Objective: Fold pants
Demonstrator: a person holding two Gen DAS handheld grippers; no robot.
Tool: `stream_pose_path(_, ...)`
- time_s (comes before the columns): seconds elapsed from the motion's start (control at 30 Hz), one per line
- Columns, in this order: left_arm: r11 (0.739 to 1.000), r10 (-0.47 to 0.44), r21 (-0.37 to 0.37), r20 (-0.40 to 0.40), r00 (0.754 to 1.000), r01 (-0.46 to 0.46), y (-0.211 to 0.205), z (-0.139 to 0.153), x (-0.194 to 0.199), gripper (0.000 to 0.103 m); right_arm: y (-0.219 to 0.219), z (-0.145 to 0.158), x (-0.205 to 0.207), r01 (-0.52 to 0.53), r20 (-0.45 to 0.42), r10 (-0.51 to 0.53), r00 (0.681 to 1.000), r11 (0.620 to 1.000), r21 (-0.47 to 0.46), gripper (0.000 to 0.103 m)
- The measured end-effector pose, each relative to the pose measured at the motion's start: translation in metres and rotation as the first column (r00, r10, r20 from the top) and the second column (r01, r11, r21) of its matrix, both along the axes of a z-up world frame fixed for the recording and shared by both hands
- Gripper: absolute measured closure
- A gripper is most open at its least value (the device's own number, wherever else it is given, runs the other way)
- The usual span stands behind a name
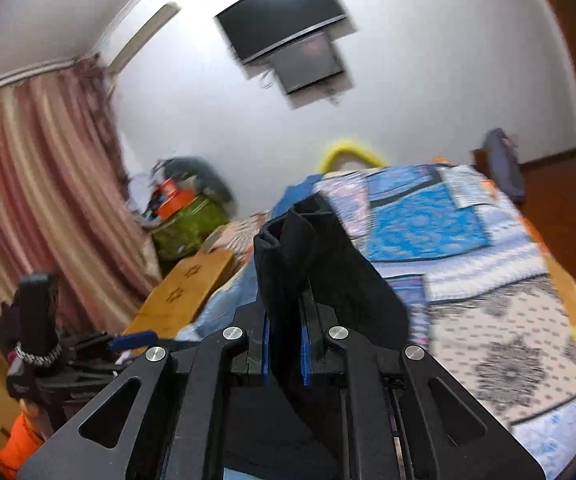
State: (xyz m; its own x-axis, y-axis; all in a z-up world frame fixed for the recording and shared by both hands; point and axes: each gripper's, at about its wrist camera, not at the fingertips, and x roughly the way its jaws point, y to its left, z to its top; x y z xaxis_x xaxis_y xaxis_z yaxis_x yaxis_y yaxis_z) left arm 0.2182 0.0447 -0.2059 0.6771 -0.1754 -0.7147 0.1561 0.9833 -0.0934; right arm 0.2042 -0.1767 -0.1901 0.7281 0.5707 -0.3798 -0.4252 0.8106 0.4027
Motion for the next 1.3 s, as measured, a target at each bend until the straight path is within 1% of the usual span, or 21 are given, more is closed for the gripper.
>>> stream_pose_path(0.1, 0.998, 0.063, -0.023, 0.021, 0.998, -0.063, 0.033, 0.006, -0.012, 0.038, 0.042, -0.013, 0.009, -0.092, -0.032, 0.091, 0.995, 0.995, -0.031, 0.093)
stream_pose_path(0.17, 0.995, 0.093, -0.037, 0.026, 0.995, -0.092, 0.05, 0.009, -0.018, 0.038, 0.062, -0.022, 0.011, -0.14, -0.057, 0.137, 0.989, 0.989, -0.046, 0.093)
stream_pose_path(0.2, 0.993, 0.108, -0.044, 0.029, 0.994, -0.106, 0.058, 0.01, -0.02, 0.038, 0.078, -0.032, 0.012, -0.176, -0.08, 0.171, 0.982, 0.982, -0.064, 0.093)
stream_pose_path(0.23, 0.992, 0.122, -0.049, 0.032, 0.992, -0.12, 0.066, 0.011, -0.023, 0.038, 0.084, -0.037, 0.012, -0.198, -0.093, 0.19, 0.977, 0.977, -0.076, 0.093)
stream_pose_path(0.27, 0.99, 0.135, -0.054, 0.032, 0.99, -0.134, 0.074, 0.012, -0.026, 0.038, 0.098, -0.048, 0.012, -0.235, -0.119, 0.222, 0.968, 0.966, -0.106, 0.093)
stream_pose_path(0.37, 0.986, 0.156, -0.07, 0.018, 0.988, -0.154, 0.089, 0.009, -0.03, 0.038, 0.122, -0.071, 0.007, -0.307, -0.191, 0.274, 0.943, 0.936, -0.171, 0.093)
stream_pose_path(0.47, 0.985, 0.161, -0.07, 0.005, 0.987, -0.16, 0.091, 0.004, -0.033, 0.037, 0.131, -0.089, 0.008, -0.346, -0.268, 0.287, 0.92, 0.915, -0.208, 0.089)
stream_pose_path(0.53, 0.985, 0.16, -0.061, 0.001, 0.987, -0.16, 0.089, 0.0, -0.034, 0.037, 0.131, -0.091, 0.007, -0.362, -0.299, 0.294, 0.908, 0.909, -0.208, 0.083)
stream_pose_path(0.57, 0.986, 0.157, -0.057, -0.002, 0.988, -0.157, 0.087, -0.001, -0.033, 0.037, 0.129, -0.089, 0.007, -0.372, -0.309, 0.302, 0.902, 0.906, -0.201, 0.078)
stream_pose_path(0.6, 0.987, 0.153, -0.056, -0.003, 0.988, -0.153, 0.085, -0.002, -0.032, 0.037, 0.124, -0.086, 0.007, -0.381, -0.307, 0.314, 0.898, 0.905, -0.189, 0.071)
stream_pose_path(0.67, 0.989, 0.14, -0.053, -0.001, 0.99, -0.139, 0.078, 0.0, -0.028, 0.037, 0.117, -0.076, 0.0, -0.375, -0.287, 0.312, 0.906, 0.905, -0.2, 0.066)
stream_pose_path(0.77, 0.992, 0.116, -0.045, 0.011, 0.993, -0.115, 0.067, 0.003, -0.02, 0.037, 0.099, -0.054, -0.004, -0.354, -0.223, 0.307, 0.925, 0.911, -0.213, 0.062)
stream_pose_path(0.87, 0.996, 0.078, -0.042, 0.009, 0.997, -0.077, 0.052, 0.005, -0.006, 0.037, 0.08, -0.039, -0.001, -0.306, -0.176, 0.27, 0.947, 0.924, -0.228, 0.053)
stream_pose_path(0.93, 0.998, 0.053, -0.044, 0.003, 0.999, -0.053, 0.042, 0.003, 0.005, 0.037, 0.065, -0.032, 0.005, -0.27, -0.139, 0.242, 0.96, 0.931, -0.244, 0.053)
stream_pose_path(0.97, 0.998, 0.038, -0.042, -0.001, 0.999, -0.038, 0.035, 0.001, 0.011, 0.038, 0.056, -0.03, 0.01, -0.247, -0.123, 0.221, 0.968, 0.931, -0.268, 0.053)
stream_pose_path(1.03, 1.0, 0.008, -0.027, -0.02, 1.0, -0.008, 0.019, -0.008, 0.024, 0.041, 0.049, -0.032, 0.019, -0.227, -0.126, 0.197, 0.972, 0.926, -0.301, 0.053)
stream_pose_path(1.1, 1.0, -0.025, -0.014, -0.043, 0.999, 0.025, 0.005, -0.018, 0.034, 0.054, 0.04, -0.042, 0.035, -0.219, -0.154, 0.178, 0.972, 0.924, -0.313, 0.053)
stream_pose_path(1.13, 0.999, -0.05, -0.005, -0.066, 0.997, 0.05, -0.005, -0.027, 0.042, 0.057, 0.037, -0.048, 0.041, -0.22, -0.171, 0.173, 0.97, 0.923, -0.316, 0.053)
stream_pose_path(1.2, 0.997, -0.082, 0.002, -0.107, 0.991, 0.082, -0.018, -0.042, 0.051, 0.071, 0.036, -0.062, 0.05, -0.238, -0.207, 0.177, 0.962, 0.916, -0.324, 0.053)
stream_pose_path(1.23, 0.995, -0.095, 0.009, -0.142, 0.985, 0.098, -0.026, -0.054, 0.058, 0.073, 0.036, -0.07, 0.054, -0.25, -0.228, 0.181, 0.957, 0.912, -0.326, 0.053)
stream_pose_path(1.3, 0.994, -0.107, 0.015, -0.191, 0.976, 0.112, -0.035, -0.071, 0.066, 0.075, 0.036, -0.087, 0.06, -0.288, -0.275, 0.202, 0.94, 0.902, -0.321, 0.06)
